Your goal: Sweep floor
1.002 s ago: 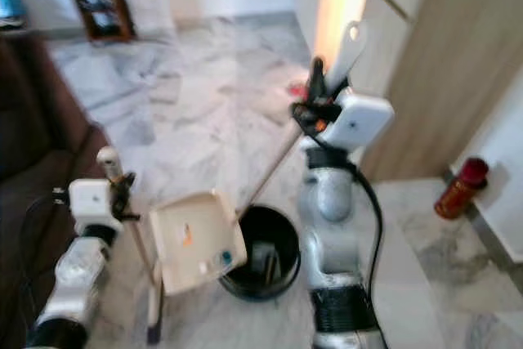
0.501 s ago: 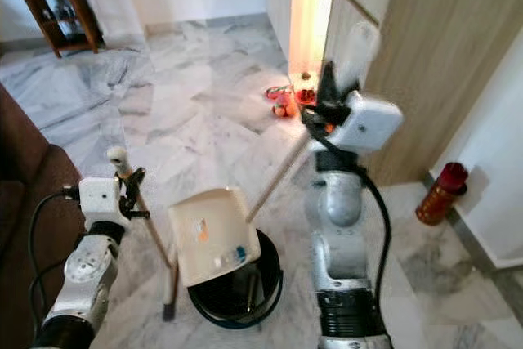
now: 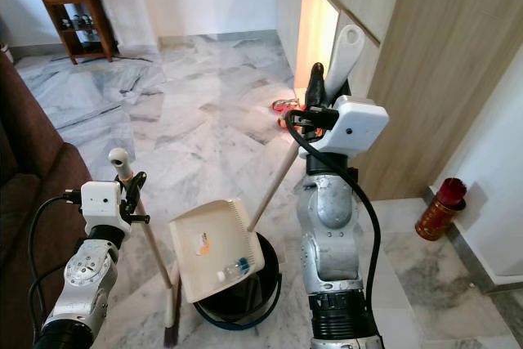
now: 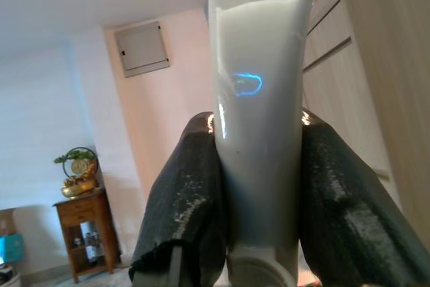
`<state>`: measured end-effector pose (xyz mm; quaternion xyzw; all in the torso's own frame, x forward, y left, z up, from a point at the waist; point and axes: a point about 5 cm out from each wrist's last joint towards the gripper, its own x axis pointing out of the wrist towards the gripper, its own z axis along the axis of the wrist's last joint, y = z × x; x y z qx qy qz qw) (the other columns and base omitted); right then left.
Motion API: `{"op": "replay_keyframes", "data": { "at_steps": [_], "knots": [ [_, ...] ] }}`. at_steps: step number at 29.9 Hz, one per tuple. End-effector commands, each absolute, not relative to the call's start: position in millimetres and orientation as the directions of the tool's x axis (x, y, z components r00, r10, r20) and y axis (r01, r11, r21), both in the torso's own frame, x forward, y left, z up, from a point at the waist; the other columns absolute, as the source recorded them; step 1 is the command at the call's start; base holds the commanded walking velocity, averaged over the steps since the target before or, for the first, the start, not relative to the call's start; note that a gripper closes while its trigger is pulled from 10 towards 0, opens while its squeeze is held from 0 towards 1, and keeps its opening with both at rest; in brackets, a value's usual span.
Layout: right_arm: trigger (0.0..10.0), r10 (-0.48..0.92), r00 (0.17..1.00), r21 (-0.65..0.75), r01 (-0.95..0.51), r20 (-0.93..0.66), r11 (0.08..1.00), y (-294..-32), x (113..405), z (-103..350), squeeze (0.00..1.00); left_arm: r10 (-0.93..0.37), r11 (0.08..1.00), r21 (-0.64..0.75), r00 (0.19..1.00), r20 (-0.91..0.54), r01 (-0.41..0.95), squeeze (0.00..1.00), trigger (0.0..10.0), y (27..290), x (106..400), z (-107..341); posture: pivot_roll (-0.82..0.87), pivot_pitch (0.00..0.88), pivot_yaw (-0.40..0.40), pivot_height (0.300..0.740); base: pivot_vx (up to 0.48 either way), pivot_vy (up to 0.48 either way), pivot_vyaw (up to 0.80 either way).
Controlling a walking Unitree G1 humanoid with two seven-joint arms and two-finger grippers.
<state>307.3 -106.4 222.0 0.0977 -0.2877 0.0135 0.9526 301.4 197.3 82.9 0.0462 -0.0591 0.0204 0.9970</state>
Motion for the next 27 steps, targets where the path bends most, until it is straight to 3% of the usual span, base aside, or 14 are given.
{"op": "replay_keyframes", "data": {
  "at_steps": [1,7,11,13,20,27],
  "knots": [
    [10.0,-0.010,0.776,0.167,-0.123,0.631,0.978,-97,300,239,0.00,0.040,0.995,0.086,0.986,0.159,-0.054,0.00,10.0,198,302,90,0.12,0.000,0.037,0.740,0.000,0.000,0.00],
    [10.0,0.113,0.740,0.074,-0.215,0.662,0.974,-61,289,237,0.00,0.035,0.995,0.091,0.987,0.155,-0.049,0.00,10.0,195,301,88,0.12,0.000,0.036,0.740,0.000,0.000,0.00],
    [10.0,0.156,0.722,0.041,-0.247,0.674,0.968,-50,285,237,0.00,0.027,0.994,0.098,0.987,0.156,-0.043,0.00,10.0,194,301,88,0.12,0.000,0.034,0.740,0.000,0.000,0.00],
    [10.0,0.215,0.682,-0.014,-0.288,0.699,0.958,-36,277,241,0.00,0.024,0.994,0.098,0.987,0.157,-0.040,0.00,10.0,193,301,87,0.12,0.000,0.033,0.740,0.000,0.000,0.00],
    [10.0,0.298,0.597,-0.140,-0.296,0.745,0.945,-21,266,247,0.00,0.022,0.994,0.099,0.987,0.158,-0.038,0.00,10.0,191,301,87,0.12,0.000,0.031,0.740,0.000,0.000,0.00],
    [10.0,0.280,0.603,-0.132,-0.278,0.747,0.951,-23,266,247,0.00,0.020,0.994,0.102,0.987,0.158,-0.037,0.00,10.0,191,300,87,0.12,0.000,0.031,0.740,0.000,0.000,0.00]
  ]
}}
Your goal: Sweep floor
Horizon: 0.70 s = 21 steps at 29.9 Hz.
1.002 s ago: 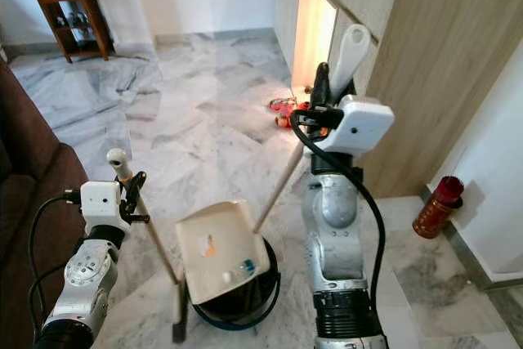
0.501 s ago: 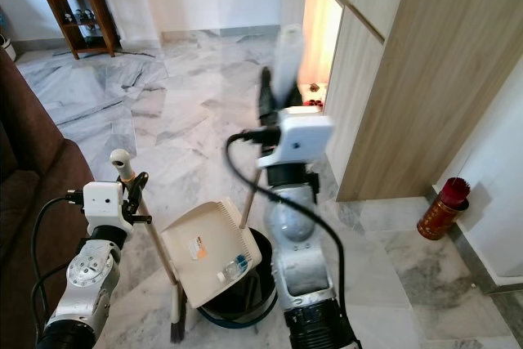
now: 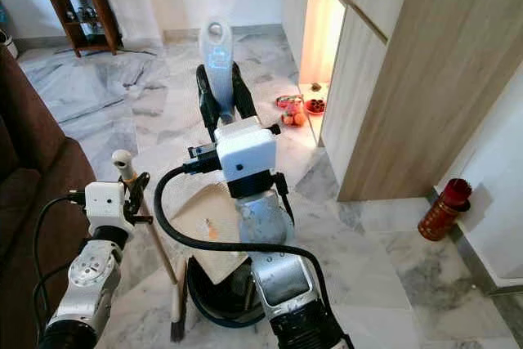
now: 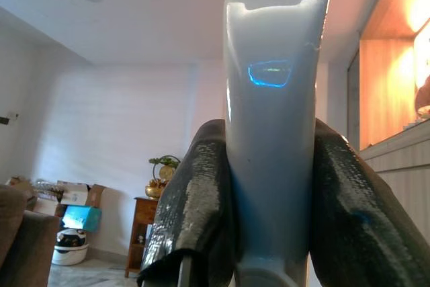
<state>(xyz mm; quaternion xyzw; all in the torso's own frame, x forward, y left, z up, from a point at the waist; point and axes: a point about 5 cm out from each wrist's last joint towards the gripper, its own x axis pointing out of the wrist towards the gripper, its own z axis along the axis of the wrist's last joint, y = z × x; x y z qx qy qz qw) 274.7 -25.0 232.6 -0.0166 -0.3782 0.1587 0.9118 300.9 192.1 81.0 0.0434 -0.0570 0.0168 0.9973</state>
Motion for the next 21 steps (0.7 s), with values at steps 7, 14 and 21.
{"op": "replay_keyframes", "data": {
  "at_steps": [7,14,21],
  "knots": [
    [10.0,0.376,0.538,-0.282,-0.251,0.755,0.926,-17,260,245,0.00,0.019,0.994,0.104,0.988,0.155,-0.036,0.00,10.0,192,300,86,0.11,0.000,0.032,0.740,0.000,0.000,0.00],
    [10.0,0.444,0.485,-0.326,-0.311,0.753,0.893,-3,247,242,0.00,0.014,0.993,0.110,0.988,0.155,-0.031,0.00,10.0,192,300,86,0.12,0.000,0.034,0.740,0.000,0.000,0.00],
    [10.0,0.434,0.480,-0.277,-0.364,0.762,0.889,2,242,244,0.00,0.006,0.993,0.115,0.988,0.153,-0.024,0.00,10.0,191,300,86,0.11,0.000,0.038,0.740,0.000,0.000,0.00]
  ]
}}
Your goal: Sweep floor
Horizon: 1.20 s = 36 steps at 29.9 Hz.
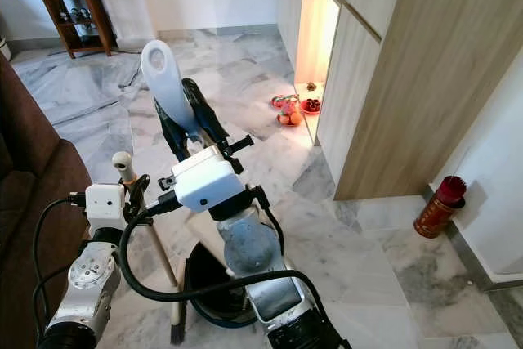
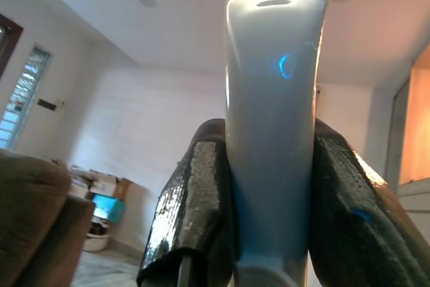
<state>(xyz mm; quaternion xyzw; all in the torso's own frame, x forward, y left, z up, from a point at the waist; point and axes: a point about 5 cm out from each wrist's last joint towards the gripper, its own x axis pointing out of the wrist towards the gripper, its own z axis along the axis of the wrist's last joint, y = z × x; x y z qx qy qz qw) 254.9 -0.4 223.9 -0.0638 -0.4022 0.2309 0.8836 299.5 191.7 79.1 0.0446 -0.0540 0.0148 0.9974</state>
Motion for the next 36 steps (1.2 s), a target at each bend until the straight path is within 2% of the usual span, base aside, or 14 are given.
{"op": "replay_keyframes", "data": {
  "at_steps": [1,5,8,14,18,22,25,26,28,30,36],
  "knots": [
    [10.0,0.434,0.479,-0.274,-0.368,0.763,0.889,3,242,245,0.00,0.005,0.993,0.116,0.988,0.153,-0.023,0.00,10.0,191,300,86,0.11,0.000,0.037,0.740,0.000,0.000,0.00],
    [10.0,0.437,0.474,-0.282,-0.364,0.764,0.888,4,240,244,0.00,0.003,0.993,0.119,0.988,0.155,-0.021,0.00,10.0,190,300,86,0.12,0.000,0.036,0.740,0.000,0.000,0.00],
    [10.0,0.480,0.440,-0.351,-0.345,0.759,0.870,7,238,244,0.00,0.003,0.993,0.120,0.988,0.155,-0.021,0.00,10.0,190,300,86,0.12,0.000,0.036,0.740,0.000,0.000,0.00],
    [10.0,0.479,0.453,-0.345,-0.348,0.752,0.871,6,240,241,0.00,0.000,0.993,0.121,0.988,0.154,-0.018,0.00,10.0,190,300,86,0.12,0.000,0.035,0.740,0.000,0.000,0.00],
    [10.0,0.468,0.484,-0.389,-0.260,0.739,0.884,0,247,237,0.00,-0.003,0.992,0.122,0.988,0.154,-0.016,0.00,10.0,189,300,86,0.12,0.000,0.033,0.740,0.000,0.000,0.00],
    [10.0,0.437,0.532,-0.454,-0.108,0.725,0.884,-17,262,233,0.00,-0.005,0.992,0.122,0.988,0.154,-0.014,0.00,10.0,189,300,86,0.12,0.000,0.030,0.740,0.000,0.000,0.00],
    [10.0,0.315,0.598,-0.434,0.061,0.737,0.899,-54,283,235,0.00,-0.008,0.992,0.124,0.988,0.153,-0.012,0.00,10.0,190,300,85,0.12,0.000,0.030,0.740,0.000,0.000,0.00],
    [10.0,0.315,0.598,-0.434,0.061,0.737,0.899,-54,283,235,0.00,-0.008,0.992,0.124,0.988,0.153,-0.012,0.00,10.0,190,300,85,0.12,0.000,0.030,0.740,0.000,0.000,0.00],
    [10.0,0.258,0.648,-0.435,0.126,0.717,0.892,-75,294,230,0.00,-0.012,0.992,0.127,0.989,0.150,-0.007,0.00,10.0,190,299,84,0.11,0.000,0.030,0.740,0.000,0.000,0.00],
    [10.0,0.242,0.671,-0.459,0.164,0.700,0.873,-82,298,224,0.00,-0.013,0.992,0.127,0.989,0.149,-0.007,0.00,10.0,190,299,84,0.11,0.000,0.030,0.740,0.000,0.000,0.00],
    [10.0,0.169,0.805,-0.478,0.157,0.569,0.864,-107,311,181,0.00,-0.029,0.990,0.139,0.990,0.135,0.010,0.00,10.0,190,295,80,0.11,0.000,0.034,0.740,0.000,0.000,0.00]
  ]
}}
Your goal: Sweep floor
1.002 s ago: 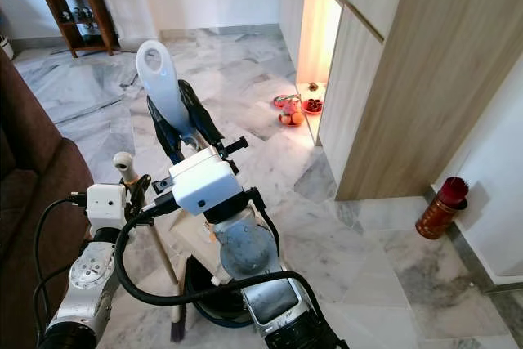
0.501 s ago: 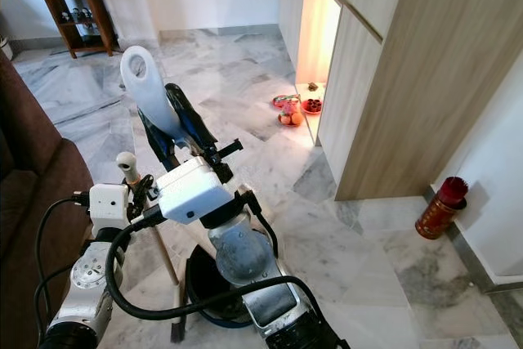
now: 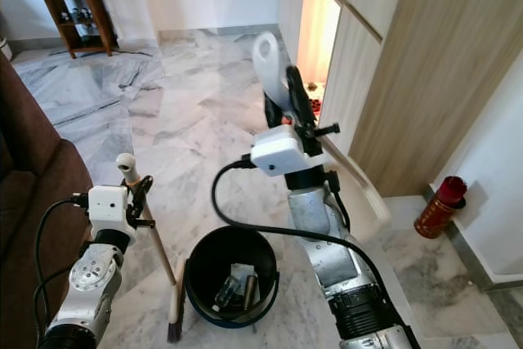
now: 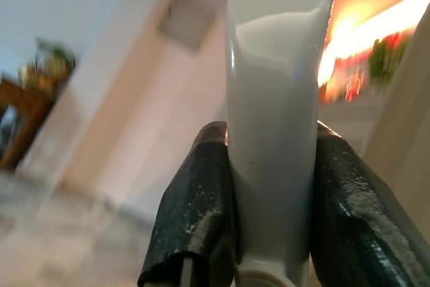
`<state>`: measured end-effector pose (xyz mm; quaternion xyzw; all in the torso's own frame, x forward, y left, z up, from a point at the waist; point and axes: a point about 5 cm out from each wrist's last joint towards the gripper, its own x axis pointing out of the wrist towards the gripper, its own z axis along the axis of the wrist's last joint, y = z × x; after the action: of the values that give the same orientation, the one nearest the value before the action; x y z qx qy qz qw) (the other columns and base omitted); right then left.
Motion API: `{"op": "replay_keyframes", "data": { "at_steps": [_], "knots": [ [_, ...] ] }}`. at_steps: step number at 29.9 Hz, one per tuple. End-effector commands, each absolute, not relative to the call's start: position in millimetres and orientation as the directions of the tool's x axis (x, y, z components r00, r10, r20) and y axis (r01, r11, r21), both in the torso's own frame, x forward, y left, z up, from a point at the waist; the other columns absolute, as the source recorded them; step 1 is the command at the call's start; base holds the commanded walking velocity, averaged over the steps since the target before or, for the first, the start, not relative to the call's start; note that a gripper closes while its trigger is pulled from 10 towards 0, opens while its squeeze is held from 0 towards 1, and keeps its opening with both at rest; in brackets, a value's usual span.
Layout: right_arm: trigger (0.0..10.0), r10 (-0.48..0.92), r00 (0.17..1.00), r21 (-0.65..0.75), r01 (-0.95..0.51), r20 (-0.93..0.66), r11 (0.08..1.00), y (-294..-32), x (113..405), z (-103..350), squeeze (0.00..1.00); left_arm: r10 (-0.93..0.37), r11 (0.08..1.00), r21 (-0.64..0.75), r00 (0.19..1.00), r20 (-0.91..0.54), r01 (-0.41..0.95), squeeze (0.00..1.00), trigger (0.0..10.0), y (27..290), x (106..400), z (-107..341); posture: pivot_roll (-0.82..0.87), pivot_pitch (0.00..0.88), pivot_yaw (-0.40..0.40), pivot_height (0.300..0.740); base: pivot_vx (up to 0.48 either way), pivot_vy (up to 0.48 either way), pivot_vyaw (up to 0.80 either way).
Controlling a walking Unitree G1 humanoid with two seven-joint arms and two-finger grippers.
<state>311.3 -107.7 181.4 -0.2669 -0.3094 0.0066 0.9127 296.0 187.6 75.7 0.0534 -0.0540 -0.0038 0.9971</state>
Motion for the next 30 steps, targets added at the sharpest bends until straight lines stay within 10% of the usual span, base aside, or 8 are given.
{"op": "replay_keyframes", "data": {
  "at_steps": [1,9,30],
  "knots": [
    [10.0,0.129,0.828,-0.465,0.171,0.546,0.869,-114,313,173,0.00,-0.030,0.990,0.142,0.991,0.132,0.011,0.00,10.0,192,292,79,0.11,0.000,0.033,0.740,0.000,0.000,0.00],
    [10.0,-0.138,0.918,-0.307,0.262,0.373,0.915,-160,320,129,0.00,-0.009,0.987,0.163,0.995,0.097,-0.007,0.00,10.0,206,277,68,0.12,0.000,0.030,0.740,0.000,0.000,0.00],
    [10.0,-0.311,0.918,-0.238,0.369,0.246,0.899,-201,316,91,0.00,-0.045,0.991,0.132,0.994,0.095,0.032,0.00,10.0,199,281,72,0.13,0.000,0.029,0.740,0.000,0.000,0.00]
  ]
}}
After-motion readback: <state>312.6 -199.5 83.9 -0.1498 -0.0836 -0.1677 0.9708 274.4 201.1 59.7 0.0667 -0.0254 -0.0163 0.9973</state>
